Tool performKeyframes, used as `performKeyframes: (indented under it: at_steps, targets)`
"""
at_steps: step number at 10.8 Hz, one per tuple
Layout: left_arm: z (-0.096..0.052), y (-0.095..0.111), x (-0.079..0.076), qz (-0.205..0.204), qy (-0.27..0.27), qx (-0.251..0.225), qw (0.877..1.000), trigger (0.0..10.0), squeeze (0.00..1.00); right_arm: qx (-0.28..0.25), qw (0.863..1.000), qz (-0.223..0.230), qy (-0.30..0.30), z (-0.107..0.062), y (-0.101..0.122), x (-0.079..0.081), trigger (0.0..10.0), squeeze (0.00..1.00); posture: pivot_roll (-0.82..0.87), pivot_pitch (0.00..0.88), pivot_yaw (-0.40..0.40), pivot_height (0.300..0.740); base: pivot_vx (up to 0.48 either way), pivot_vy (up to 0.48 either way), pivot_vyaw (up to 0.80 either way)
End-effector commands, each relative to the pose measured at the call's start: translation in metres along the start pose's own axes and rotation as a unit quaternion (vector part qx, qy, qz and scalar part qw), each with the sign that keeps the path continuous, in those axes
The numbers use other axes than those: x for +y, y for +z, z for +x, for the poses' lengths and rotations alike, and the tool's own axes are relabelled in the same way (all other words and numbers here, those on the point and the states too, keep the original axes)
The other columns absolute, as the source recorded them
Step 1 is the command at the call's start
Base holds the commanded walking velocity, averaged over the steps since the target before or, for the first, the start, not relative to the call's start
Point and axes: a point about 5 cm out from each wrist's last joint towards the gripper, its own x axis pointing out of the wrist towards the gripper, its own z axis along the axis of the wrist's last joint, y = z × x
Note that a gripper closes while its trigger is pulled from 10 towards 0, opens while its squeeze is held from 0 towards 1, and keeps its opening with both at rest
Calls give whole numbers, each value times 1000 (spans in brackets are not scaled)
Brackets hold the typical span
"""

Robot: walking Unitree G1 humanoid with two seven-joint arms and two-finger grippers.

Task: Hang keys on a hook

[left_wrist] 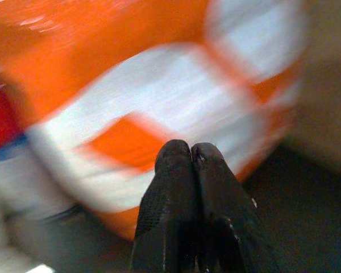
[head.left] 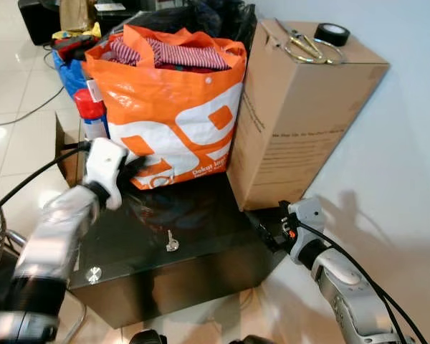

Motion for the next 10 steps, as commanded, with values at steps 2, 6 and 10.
performKeyframes:
  at_steps: [2, 6, 10]
  targets:
    - [7, -4, -3, 102, 107, 36, 988, 0, 0, -1, 1000, -4, 1, 2, 3, -7, 10000, 0, -36, 0, -99, 740, 0, 0, 0]
    - [13, -19, -16, 156, 191, 85, 966, 0, 0, 2, 1000, -13, 20, 2, 7, -11, 10000, 0, -47, 0, -112, 740, 0, 0, 0]
    - [12, -19, -6, 194, 237, 105, 946, 0, 0, 1, 1000, -4, 26, 2, 8, -11, 10000, 0, -49, 0, -114, 740, 0, 0, 0]
